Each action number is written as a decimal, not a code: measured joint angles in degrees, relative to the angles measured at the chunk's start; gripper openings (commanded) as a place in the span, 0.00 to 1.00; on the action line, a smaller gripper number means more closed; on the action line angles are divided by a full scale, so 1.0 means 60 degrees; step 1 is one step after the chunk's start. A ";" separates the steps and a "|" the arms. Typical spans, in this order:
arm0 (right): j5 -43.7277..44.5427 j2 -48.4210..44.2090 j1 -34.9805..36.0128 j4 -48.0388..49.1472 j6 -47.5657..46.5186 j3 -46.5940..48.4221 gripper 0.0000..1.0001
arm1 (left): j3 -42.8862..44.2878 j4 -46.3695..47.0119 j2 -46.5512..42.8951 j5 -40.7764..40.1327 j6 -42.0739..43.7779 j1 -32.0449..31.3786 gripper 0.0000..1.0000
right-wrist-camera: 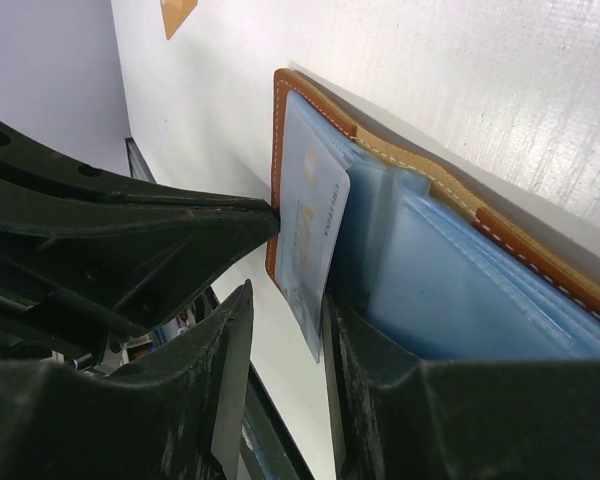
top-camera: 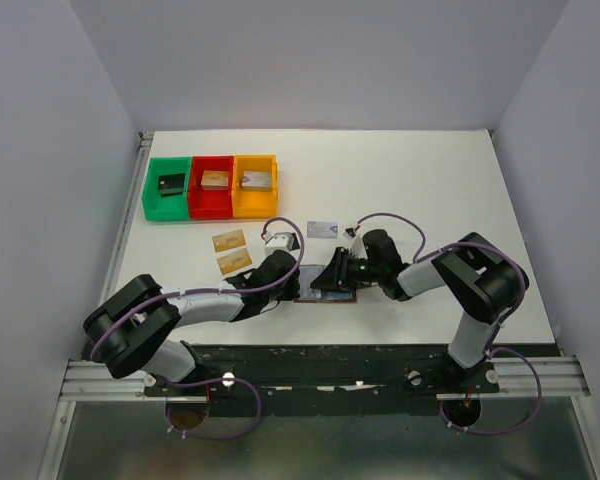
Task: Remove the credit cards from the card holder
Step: Remove the credit card from the card holder.
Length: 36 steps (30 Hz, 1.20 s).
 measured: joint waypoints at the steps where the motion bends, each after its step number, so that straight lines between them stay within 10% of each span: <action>1: -0.0018 0.0022 0.0000 0.0029 0.0018 0.0000 0.41 | 0.0000 0.0033 0.0015 0.0000 0.0004 0.0000 0.09; 36: -0.0335 0.0076 0.0025 -0.0084 0.0127 0.0142 0.41 | -0.0051 0.0546 0.0153 0.0204 -0.0178 -0.0047 0.24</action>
